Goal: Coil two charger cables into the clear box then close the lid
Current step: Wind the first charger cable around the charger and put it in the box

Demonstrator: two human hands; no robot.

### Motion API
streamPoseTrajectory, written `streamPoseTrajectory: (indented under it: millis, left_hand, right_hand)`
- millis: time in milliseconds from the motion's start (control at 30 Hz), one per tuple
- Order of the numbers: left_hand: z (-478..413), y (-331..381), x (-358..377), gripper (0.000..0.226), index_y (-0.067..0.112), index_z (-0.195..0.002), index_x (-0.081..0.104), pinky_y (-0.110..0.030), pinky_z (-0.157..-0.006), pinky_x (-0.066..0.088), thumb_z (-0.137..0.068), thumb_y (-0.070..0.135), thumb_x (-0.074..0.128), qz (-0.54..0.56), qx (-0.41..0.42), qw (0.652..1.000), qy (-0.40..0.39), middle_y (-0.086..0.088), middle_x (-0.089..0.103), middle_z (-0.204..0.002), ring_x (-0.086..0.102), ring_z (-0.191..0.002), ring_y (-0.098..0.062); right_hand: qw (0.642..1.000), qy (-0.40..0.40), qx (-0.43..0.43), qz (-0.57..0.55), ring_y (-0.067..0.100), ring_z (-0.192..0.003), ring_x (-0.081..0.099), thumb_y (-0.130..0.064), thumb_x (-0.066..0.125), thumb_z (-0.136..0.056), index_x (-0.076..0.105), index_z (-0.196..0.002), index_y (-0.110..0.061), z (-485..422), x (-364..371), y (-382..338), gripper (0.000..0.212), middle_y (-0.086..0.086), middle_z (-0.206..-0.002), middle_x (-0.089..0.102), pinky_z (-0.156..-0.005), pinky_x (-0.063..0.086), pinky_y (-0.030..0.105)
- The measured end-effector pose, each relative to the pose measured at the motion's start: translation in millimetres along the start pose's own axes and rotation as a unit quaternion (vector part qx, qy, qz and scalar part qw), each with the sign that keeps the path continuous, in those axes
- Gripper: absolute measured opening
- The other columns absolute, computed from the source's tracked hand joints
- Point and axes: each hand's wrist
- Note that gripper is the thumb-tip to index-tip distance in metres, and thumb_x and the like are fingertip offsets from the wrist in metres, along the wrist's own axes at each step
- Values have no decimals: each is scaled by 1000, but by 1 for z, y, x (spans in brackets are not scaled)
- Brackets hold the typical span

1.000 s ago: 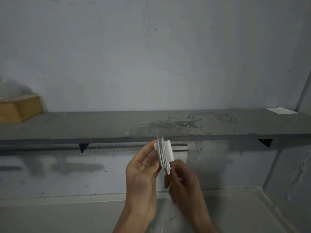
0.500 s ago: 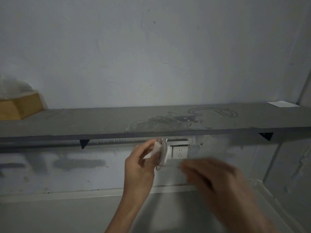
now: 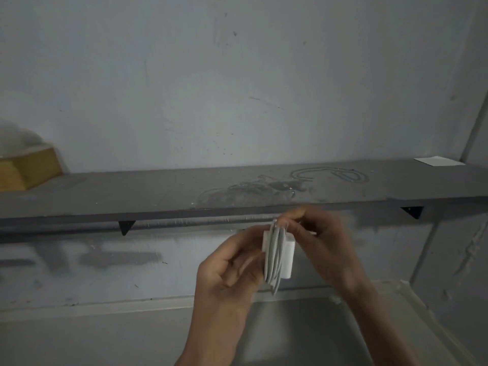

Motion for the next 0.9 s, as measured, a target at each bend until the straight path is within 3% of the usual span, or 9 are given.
streamPoseTrajectory:
  millis: [133, 267, 367, 467, 600, 700, 767, 833, 900]
  left_hand:
    - [-1, -8, -2, 22, 30, -92, 77, -14, -72, 53, -70, 25, 74, -44, -56, 997, -22, 3, 79, -92, 72, -90, -8]
    - [-1, -8, -10, 21, 25, -96, 77, -12, -70, 52, -76, 21, 76, -54, -48, 997, -26, -1, 79, -94, 72, -91, -9]
    - [2, -2, -9, 27, 17, -101, 76, -14, -71, 53, -76, 11, 67, -57, -10, 996, -65, -5, 77, -98, 73, -87, -11]
    - [0, -2, -11, 30, 10, -104, 74, -16, -70, 54, -76, 6, 66, -43, 7, 996, -76, -6, 77, -99, 74, -88, -13]
    - [-5, -13, -14, 29, 13, -100, 76, -19, -72, 56, -73, 6, 66, 13, -17, 999, -25, -11, 78, -97, 74, -91, -23]
    - [-7, -28, -12, 29, 12, -99, 76, -28, -77, 57, -71, 11, 66, 66, -63, 995, 42, -11, 78, -94, 73, -87, -23]
    - [-9, -36, -9, 34, 5, -108, 71, -34, -73, 54, -76, 12, 65, 105, -87, 989, 63, -12, 75, -91, 68, -81, -24]
    - [-14, -42, -7, 29, 2, -112, 68, -33, -63, 55, -83, 5, 63, 143, -99, 979, 108, -11, 73, -84, 66, -74, -22]
    - [-23, -46, -7, 25, 3, -109, 69, -38, -76, 58, -86, -2, 58, 145, -87, 970, 175, -10, 76, -88, 70, -80, -25]
  right_hand:
    - [993, 107, -48, 30, 1, -71, 66, -29, 69, -75, 71, -79, -29, -11, -15, -19, 4, -6, -86, 73, -65, 47, 10]
    - [982, 134, -105, 77, 0, -69, 62, -28, 70, -76, 72, -79, -26, -7, -29, -31, 4, -9, -86, 72, -64, 41, 8]
    - [997, 40, -22, 54, 1, -67, 64, -35, 76, -74, 74, -74, -32, -3, -21, -14, 4, -10, -83, 75, -63, 45, 11]
    - [997, -46, 52, -39, 12, -69, 68, -42, 73, -73, 75, -74, -30, 9, -1, 6, 12, -2, -76, 75, -67, 51, 21]
    - [987, -47, 90, -122, 2, -63, 61, -20, 67, -84, 73, -71, -24, 30, 18, 15, 15, -4, -66, 70, -61, 46, 13]
    - [993, 8, 100, -63, 6, -59, 59, -7, 63, -88, 71, -73, -19, 52, 33, 16, 21, 7, -65, 69, -57, 44, 18]
    - [994, 46, 95, 32, 1, -51, 53, -11, 62, -90, 70, -78, -35, 67, 47, 18, 29, -5, -60, 67, -51, 40, 19]
    - [993, 28, 90, 77, -3, -44, 50, -25, 61, -91, 65, -94, -54, 90, 60, 18, 29, -18, -55, 64, -47, 39, 12]
    - [991, 0, 59, 121, -17, -51, 54, -44, 55, -92, 53, -99, -70, 110, 73, 15, 27, -41, -62, 59, -51, 42, 1]
Point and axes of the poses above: each hand's wrist, its own z-axis away from the middle knuckle, its own x-axis out of the palm, y = z × x
